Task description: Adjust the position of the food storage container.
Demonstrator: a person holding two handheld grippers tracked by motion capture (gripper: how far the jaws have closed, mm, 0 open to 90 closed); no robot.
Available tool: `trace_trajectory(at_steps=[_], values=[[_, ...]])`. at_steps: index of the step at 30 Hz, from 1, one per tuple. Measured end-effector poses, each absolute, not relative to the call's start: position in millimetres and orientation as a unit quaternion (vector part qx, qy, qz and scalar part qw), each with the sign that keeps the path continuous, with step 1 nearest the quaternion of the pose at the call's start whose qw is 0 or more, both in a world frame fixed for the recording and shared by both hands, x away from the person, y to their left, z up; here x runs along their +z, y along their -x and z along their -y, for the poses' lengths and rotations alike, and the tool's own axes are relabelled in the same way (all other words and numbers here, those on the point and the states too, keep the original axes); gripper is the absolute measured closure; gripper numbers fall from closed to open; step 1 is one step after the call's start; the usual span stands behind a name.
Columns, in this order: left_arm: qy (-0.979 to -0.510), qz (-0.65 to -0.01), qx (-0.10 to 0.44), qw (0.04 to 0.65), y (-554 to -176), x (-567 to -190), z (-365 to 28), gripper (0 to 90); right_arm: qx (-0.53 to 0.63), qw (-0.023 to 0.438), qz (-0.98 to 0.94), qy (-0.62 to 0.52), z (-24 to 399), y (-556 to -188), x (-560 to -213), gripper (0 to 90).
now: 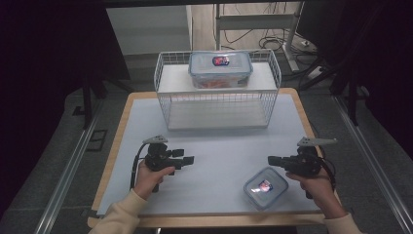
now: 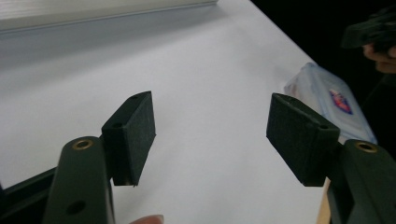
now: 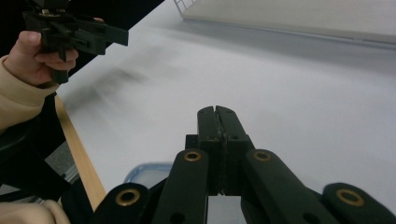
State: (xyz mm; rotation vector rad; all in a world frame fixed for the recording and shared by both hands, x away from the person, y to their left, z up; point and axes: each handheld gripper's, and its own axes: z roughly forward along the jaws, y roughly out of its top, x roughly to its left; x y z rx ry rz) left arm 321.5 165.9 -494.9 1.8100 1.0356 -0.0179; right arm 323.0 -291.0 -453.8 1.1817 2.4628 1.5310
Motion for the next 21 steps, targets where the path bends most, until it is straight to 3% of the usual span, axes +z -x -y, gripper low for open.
trace_trajectory(at_steps=[21], values=[[-0.753,-0.442,-0.008,0.487,-325,-507,-169,31.1,0.427,-0.019,-0.856,-0.29,297,-232,-486,89.4]])
